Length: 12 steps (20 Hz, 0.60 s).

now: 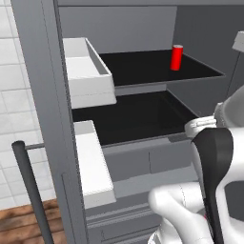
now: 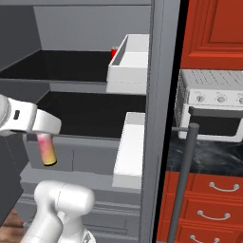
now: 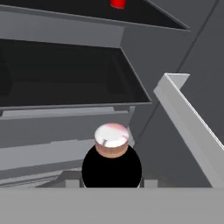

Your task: Open the fridge, grab two sodas, and place both sodas inside the bowl with ice on the dining counter.

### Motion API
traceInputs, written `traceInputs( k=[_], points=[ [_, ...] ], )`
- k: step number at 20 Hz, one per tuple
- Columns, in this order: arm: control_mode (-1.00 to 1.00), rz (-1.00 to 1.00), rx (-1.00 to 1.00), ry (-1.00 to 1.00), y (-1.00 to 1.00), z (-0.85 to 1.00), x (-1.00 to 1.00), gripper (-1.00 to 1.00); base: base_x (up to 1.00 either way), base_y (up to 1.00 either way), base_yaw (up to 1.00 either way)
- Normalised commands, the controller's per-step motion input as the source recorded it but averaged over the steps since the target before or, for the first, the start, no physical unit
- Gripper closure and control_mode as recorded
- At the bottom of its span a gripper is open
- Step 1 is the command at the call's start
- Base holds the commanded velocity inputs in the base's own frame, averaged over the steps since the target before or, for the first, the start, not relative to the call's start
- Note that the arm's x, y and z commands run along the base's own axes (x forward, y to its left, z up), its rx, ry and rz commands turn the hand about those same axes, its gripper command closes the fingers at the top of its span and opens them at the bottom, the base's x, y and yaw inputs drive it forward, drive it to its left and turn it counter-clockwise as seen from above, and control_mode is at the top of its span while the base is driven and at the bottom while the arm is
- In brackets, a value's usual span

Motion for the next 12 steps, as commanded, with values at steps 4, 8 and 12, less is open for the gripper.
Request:
traceInputs(
  k=[4,8,12],
  points=[
    [1.00,0.00,0.00,-0.03,0.00,0.00,-0.14,1.00,-0.36,0.00,0.00],
    [1.00,0.00,0.00,0.00,0.00,0.00,0.00,1.00,-0.89,0.07,-0.13],
    [1.00,0.00,0.00,0.00,0.00,0.00,0.00,1.00,-0.86,0.09,-0.25]
  ],
)
